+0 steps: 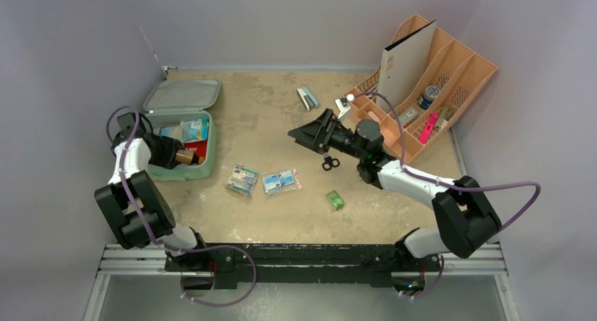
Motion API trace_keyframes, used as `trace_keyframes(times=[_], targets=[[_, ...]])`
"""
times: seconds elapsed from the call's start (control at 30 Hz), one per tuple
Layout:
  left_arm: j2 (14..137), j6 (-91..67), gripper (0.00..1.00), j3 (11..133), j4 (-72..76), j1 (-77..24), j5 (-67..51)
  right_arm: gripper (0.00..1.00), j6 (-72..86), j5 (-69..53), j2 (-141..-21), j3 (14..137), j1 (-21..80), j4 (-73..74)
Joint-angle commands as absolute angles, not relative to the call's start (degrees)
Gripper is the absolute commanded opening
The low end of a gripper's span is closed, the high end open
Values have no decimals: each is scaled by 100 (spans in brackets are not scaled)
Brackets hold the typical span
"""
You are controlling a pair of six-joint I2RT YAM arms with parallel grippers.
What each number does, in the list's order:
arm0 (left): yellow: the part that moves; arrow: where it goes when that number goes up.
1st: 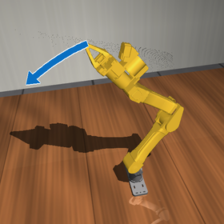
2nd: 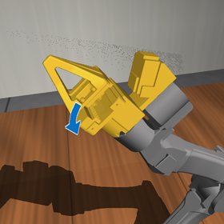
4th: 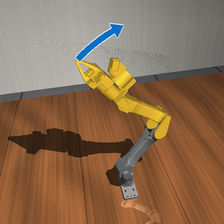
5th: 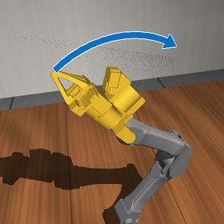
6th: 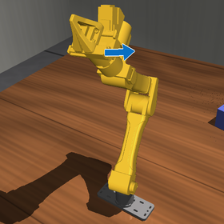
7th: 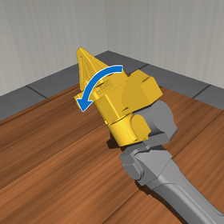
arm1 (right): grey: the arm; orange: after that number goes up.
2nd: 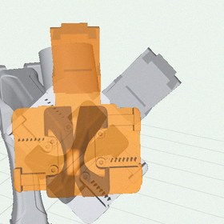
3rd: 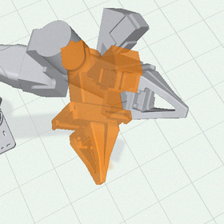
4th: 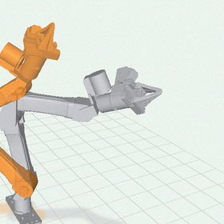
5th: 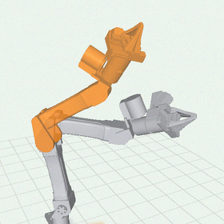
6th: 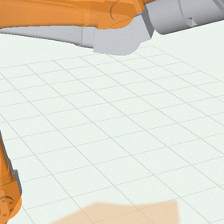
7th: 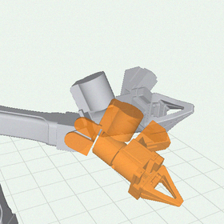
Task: Organize the medicine kit
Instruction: Place the pill bottle in the medicine box.
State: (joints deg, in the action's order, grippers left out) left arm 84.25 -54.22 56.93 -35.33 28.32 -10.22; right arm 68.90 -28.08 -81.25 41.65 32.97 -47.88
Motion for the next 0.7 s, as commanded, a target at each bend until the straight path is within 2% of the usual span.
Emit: trace_keyframes(times=[0.0, 0.1, 0.37, 0.67], targets=[[8568, -5429, 29, 5842, -3475, 2887, -1009, 99, 6682, -2785, -7936, 4201, 3278, -4843], [8613, -5505, 31, 5778, -3524, 2883, -984, 99, 6653, -2734, -7944, 4185, 3278, -4799], [8723, -5542, 46, 5916, -3915, 2887, -719, 99, 6694, -2593, -7954, 4012, 3278, -4980], [8913, -5572, 56, 6045, -4178, 2890, -700, 99, 6701, -2558, -7902, 3943, 3278, -4984]])
